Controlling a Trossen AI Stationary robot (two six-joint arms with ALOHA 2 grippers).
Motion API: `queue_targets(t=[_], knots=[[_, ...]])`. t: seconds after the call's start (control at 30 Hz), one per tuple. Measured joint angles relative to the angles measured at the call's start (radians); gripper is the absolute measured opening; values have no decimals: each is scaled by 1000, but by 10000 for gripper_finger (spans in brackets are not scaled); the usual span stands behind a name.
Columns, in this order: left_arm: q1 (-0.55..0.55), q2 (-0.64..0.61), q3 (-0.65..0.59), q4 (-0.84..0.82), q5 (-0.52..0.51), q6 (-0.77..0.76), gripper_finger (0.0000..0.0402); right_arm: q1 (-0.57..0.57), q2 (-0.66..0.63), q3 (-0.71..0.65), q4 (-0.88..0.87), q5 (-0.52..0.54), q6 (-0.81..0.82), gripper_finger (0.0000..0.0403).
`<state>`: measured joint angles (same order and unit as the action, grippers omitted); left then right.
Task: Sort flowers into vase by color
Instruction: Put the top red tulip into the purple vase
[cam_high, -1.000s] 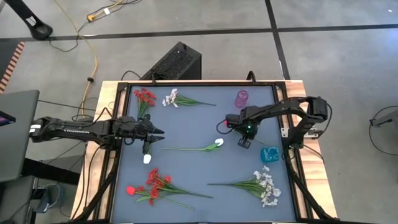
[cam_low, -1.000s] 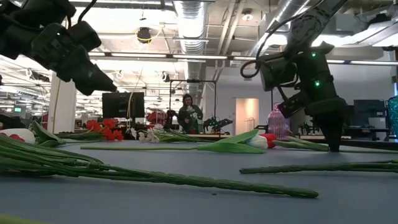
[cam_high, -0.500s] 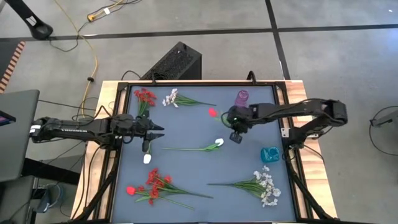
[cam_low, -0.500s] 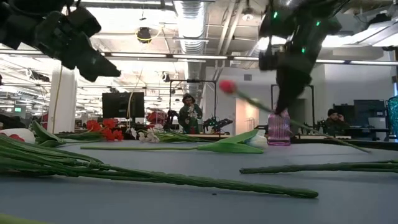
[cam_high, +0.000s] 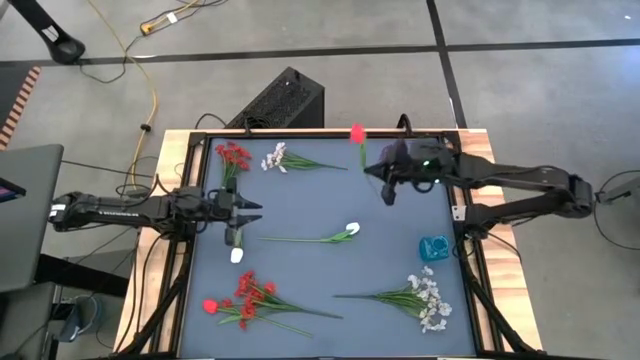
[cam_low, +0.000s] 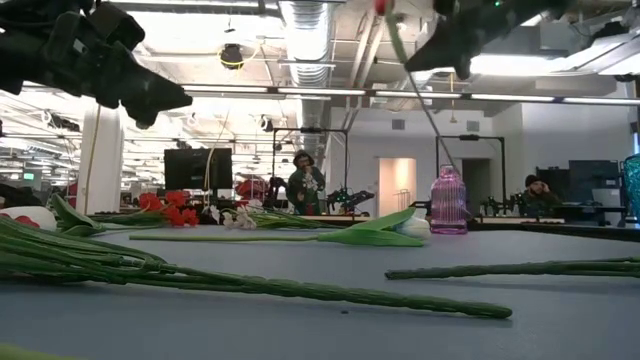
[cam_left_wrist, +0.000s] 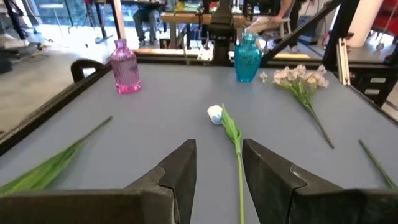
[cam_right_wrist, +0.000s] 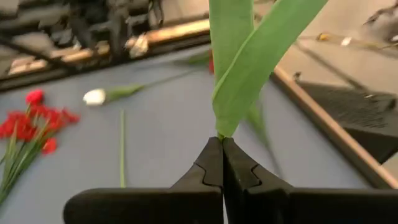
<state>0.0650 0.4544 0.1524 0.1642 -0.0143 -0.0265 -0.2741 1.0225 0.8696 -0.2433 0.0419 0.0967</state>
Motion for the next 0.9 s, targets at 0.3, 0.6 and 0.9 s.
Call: queue_targets(t=[0.3, 0.6, 0.9], knots=[[0, -12, 0, -27, 2, -2, 119, -130, -135, 0, 16, 35, -10, 19], [0, -12, 0, -27, 2, -9, 119, -279, -187, 0, 16, 37, -12, 19], [0, -12, 0, -43, -32, -8, 119, -394, -165, -1, 27, 40, -11, 19]])
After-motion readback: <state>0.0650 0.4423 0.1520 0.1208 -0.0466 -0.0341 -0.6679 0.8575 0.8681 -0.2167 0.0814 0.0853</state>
